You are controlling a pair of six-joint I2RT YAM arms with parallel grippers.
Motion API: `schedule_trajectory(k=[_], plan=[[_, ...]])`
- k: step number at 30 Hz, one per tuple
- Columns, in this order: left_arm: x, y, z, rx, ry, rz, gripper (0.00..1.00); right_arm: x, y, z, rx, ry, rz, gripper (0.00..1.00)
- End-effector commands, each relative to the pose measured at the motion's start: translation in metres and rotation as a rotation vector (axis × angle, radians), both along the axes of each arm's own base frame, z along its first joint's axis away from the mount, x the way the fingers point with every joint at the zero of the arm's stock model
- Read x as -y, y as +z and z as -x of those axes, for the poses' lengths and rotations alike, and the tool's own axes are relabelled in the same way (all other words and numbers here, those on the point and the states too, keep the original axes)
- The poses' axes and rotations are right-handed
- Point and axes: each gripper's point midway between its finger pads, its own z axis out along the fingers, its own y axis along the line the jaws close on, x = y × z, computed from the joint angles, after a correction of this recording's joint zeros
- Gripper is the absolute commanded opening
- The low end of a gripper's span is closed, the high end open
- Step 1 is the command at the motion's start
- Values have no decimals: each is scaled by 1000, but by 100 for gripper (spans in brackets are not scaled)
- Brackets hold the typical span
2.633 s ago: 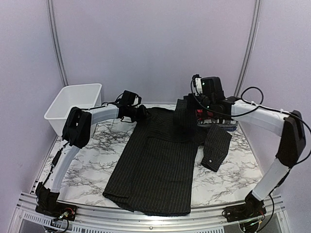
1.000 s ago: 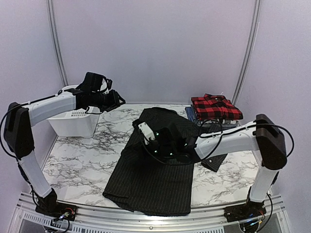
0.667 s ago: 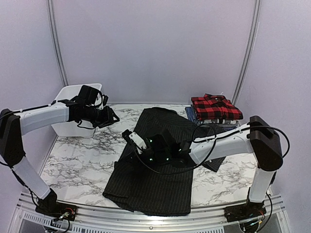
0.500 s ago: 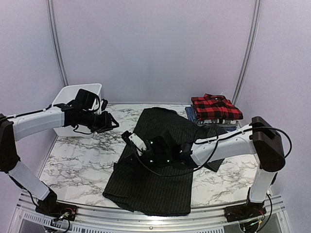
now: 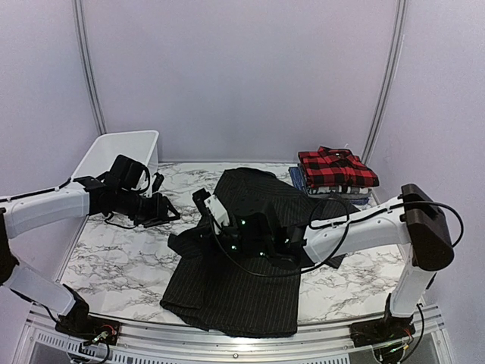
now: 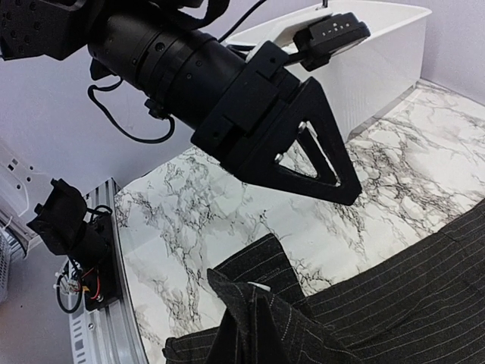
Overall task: Fold and stack the long sleeve shirts
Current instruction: Fold the sleeve of the 1/3-folded shirt.
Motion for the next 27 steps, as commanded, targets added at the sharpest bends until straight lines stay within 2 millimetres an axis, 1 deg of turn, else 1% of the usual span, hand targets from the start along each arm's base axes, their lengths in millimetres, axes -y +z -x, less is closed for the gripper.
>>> schedule_trajectory(k=[1, 4, 7, 8, 11, 13, 14, 16, 18, 21, 25, 27], plan=[[-12, 4, 1, 24, 41, -36, 45, -13, 11, -1, 26, -63, -62, 0], [-17, 4, 4, 27, 60, -40, 45, -10, 7, 2, 21, -86, -87, 0], [-16, -2, 10, 4, 48, -32, 45, -14, 3, 10, 15, -53, -89, 0], [-14, -3, 13, -2, 37, -27, 45, -15, 0, 14, 10, -36, -80, 4], [-5, -8, 27, -21, -23, -13, 47, -9, -10, 20, 4, -8, -36, 32], [3, -13, 39, -39, -75, -10, 47, 0, -13, 20, 10, -20, -1, 46], [7, -18, 45, -48, -98, -17, 47, 5, -13, 20, 13, -30, 15, 50], [11, -26, 57, -66, -127, -30, 46, 15, -13, 16, 16, -57, 50, 53], [15, -33, 67, -82, -153, -41, 45, 23, -14, 12, 13, -70, 84, 53], [19, -41, 81, -112, -190, -41, 43, 36, -21, 3, -10, -96, 128, 53], [32, -50, 103, -145, -268, -48, 42, 53, -34, -12, -53, -133, 155, 53], [37, -53, 107, -144, -282, -68, 42, 59, -38, -18, -70, -147, 158, 52]])
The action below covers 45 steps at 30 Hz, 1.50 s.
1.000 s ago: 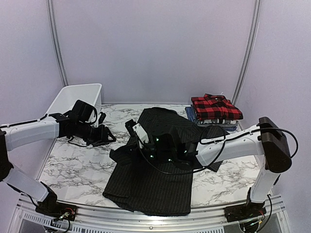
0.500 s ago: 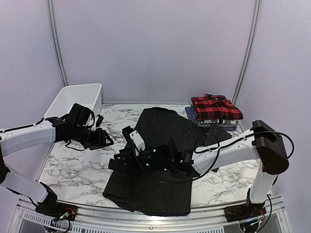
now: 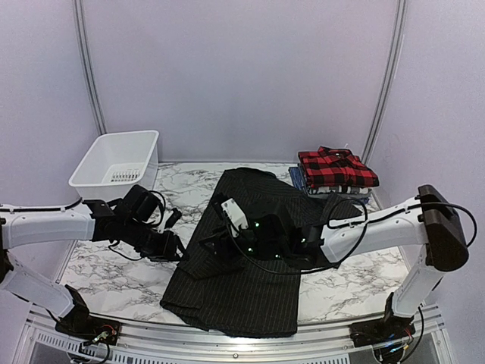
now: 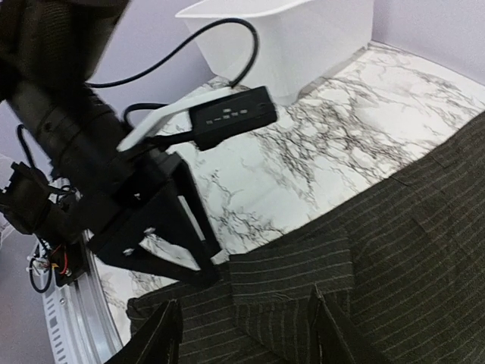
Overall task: Fold and stack the long sleeve shirts
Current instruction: Fold the sleeve of the 1/3-folded shirt, then adjust the sleeve of the 1/3-folded shirt.
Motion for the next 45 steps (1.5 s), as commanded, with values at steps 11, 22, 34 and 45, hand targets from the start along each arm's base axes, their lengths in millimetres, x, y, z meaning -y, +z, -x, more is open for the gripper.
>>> schedule_trajectory(k=[11, 22, 34, 45], plan=[[13, -20, -55, 151, 29, -246, 54, 28, -32, -56, -102, -73, 116, 52], [44, -38, -103, 200, -86, -317, 66, 78, -36, -77, -140, -161, 97, 52], [61, -37, -75, 45, -187, -163, 33, 89, -44, -79, -134, -179, 121, 52], [63, -11, -14, -66, -234, -29, 4, 85, -53, -78, -145, -161, 143, 52]])
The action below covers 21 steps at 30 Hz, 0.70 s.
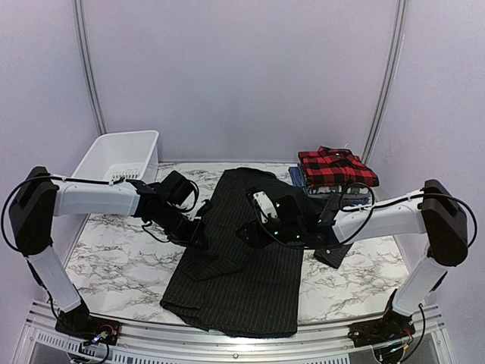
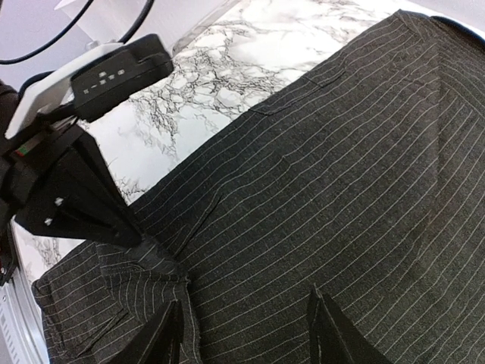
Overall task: Fold and stack the long sleeve shirts
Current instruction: Adjust the sleeve of the 1/3-folded shirt.
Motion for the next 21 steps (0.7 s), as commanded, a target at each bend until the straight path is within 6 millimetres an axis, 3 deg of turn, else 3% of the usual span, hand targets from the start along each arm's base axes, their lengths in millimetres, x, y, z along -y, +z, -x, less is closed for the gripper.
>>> schedule_trajectory(k=[1, 6, 10, 13, 16, 21], plan=[[2, 7, 47, -107, -49, 41, 3, -4, 1, -2, 2, 18, 2, 52], [8, 4, 96, -160, -103, 27, 0, -4, -5, 0, -9, 30, 14, 52], [6, 0, 126, -185, -137, 10, 22, -4, -12, 2, -22, 43, 29, 52], [3, 4, 134, -185, -131, 14, 36, -6, -16, 5, -34, 64, 35, 52], [2, 23, 135, -161, -111, 59, 46, -7, -18, 7, -40, 82, 46, 52], [-6, 40, 134, -130, -59, 96, 55, -6, -24, 9, -48, 93, 63, 52]])
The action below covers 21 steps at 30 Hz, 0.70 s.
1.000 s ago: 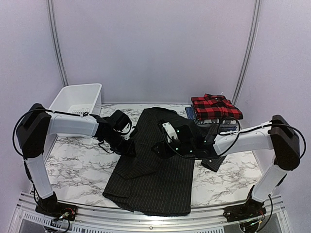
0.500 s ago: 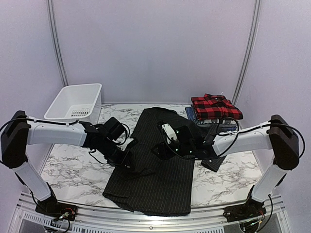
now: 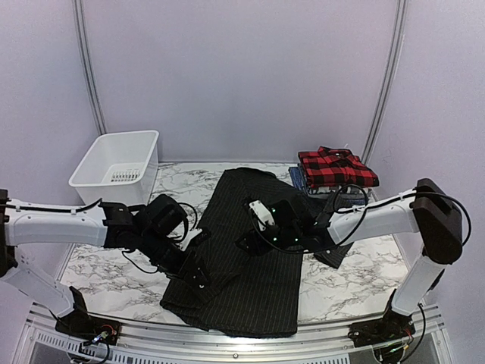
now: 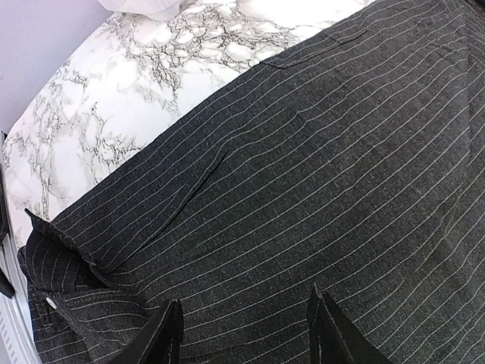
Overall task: Fold and stack the long sleeve shirts
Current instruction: Adjust the sleeve of the 1/3-folded shirt.
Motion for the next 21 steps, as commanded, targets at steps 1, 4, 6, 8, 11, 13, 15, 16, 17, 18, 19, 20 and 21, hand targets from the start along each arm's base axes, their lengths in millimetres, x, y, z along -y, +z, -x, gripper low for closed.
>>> schedule_trajectory(k=[1, 4, 6, 8, 11, 13, 15, 16, 17, 18, 19, 20, 21], plan=[[-13, 11, 2, 8, 69, 4, 55, -6, 2, -2, 3, 27, 3, 52], [-28, 3, -9, 47, 159, -61, 53, -10, 1, 4, -16, 65, -3, 52], [-41, -4, -17, 58, 230, -117, 46, -15, 2, 12, -17, 98, 5, 52], [-48, -5, -23, 73, 290, -137, 46, -17, -1, 21, -18, 123, 35, 52], [-59, 0, -32, 109, 379, -139, 51, -22, 0, 37, 0, 167, 50, 53], [-70, 0, -38, 120, 436, -147, 53, -25, -2, 46, 11, 185, 61, 54], [-82, -7, -40, 103, 490, -163, 53, -28, -8, 53, -2, 198, 90, 54], [-86, -11, -41, 86, 513, -166, 53, -31, -9, 55, -3, 202, 96, 54], [-88, -13, -42, 73, 528, -164, 53, -34, -10, 56, -3, 204, 99, 54], [-86, -13, -43, 64, 532, -152, 53, -36, -11, 55, -2, 205, 99, 54], [-84, -11, -44, 58, 536, -137, 56, -37, -11, 55, -4, 203, 98, 54], [-83, -10, -45, 52, 545, -123, 61, -39, -11, 55, -4, 205, 97, 54], [-82, -8, -46, 47, 555, -111, 63, -40, -12, 56, -6, 210, 96, 54]])
